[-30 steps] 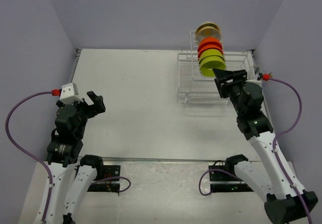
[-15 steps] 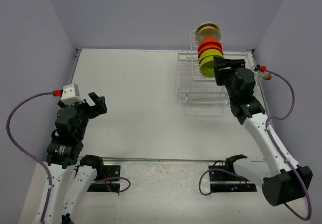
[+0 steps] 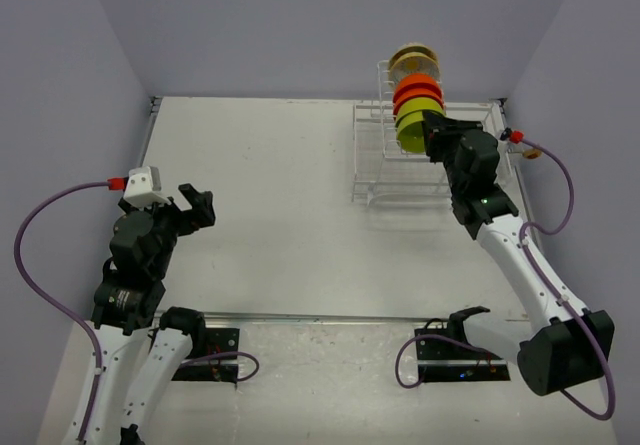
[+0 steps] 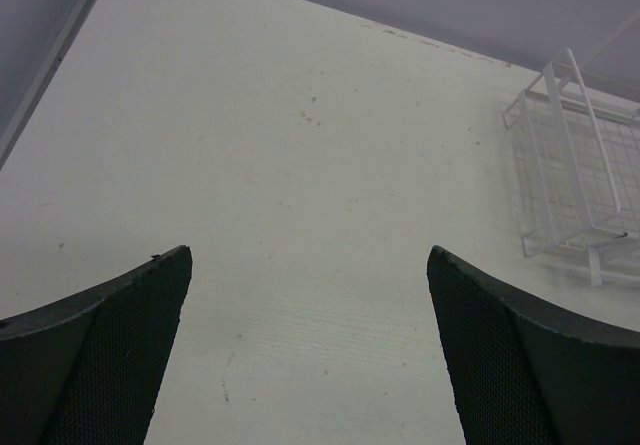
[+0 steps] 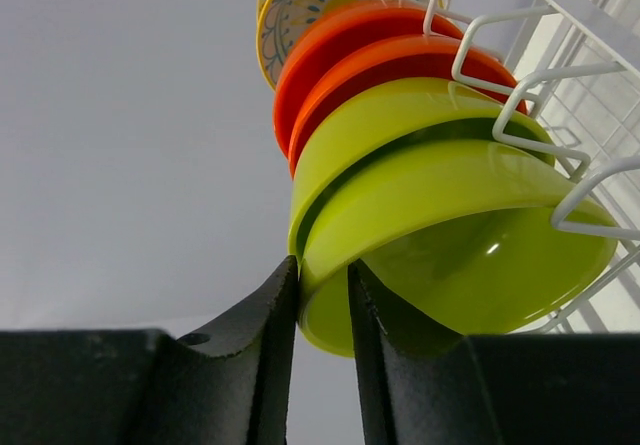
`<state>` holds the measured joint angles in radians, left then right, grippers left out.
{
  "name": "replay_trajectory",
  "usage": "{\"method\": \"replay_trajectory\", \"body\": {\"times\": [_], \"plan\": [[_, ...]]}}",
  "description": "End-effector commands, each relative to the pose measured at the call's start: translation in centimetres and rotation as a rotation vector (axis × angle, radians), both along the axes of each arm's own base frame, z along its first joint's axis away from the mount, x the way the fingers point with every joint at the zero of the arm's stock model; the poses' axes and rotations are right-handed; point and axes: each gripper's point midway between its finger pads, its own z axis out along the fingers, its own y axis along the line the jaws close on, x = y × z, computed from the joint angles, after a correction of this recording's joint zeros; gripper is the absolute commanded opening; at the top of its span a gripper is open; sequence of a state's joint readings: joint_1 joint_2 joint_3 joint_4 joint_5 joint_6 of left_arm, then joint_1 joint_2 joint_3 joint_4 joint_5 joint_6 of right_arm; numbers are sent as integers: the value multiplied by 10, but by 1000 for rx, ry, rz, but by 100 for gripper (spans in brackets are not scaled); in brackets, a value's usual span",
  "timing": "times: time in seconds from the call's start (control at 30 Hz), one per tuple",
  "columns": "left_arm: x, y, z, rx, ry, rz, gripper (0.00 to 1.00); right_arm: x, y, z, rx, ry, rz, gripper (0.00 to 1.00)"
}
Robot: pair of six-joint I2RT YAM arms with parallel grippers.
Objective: Unload the bowls from the dish rack
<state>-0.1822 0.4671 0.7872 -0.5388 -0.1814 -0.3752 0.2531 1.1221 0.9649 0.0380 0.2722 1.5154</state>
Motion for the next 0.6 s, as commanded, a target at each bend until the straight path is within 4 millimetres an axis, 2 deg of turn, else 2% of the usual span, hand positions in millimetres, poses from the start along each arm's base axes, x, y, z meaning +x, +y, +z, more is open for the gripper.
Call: {"method": "replay_trajectory", "body": {"times": [0.0,0.1,0.23,0.57], "plan": [[2,-7,7,-9,-38,-33,100,5,-9,15,57,-49,-55,27],[2,-8,7,-9,-38,-38,100,2,-11,14,75,-49,-65,11],[3,-8,7,-9,-38,-39,100,-3,-15,14,93,-55,-81,9],[3,-8,6,-9,-33,-36,100,-18,-25,39,112,-110,-114,0]]}}
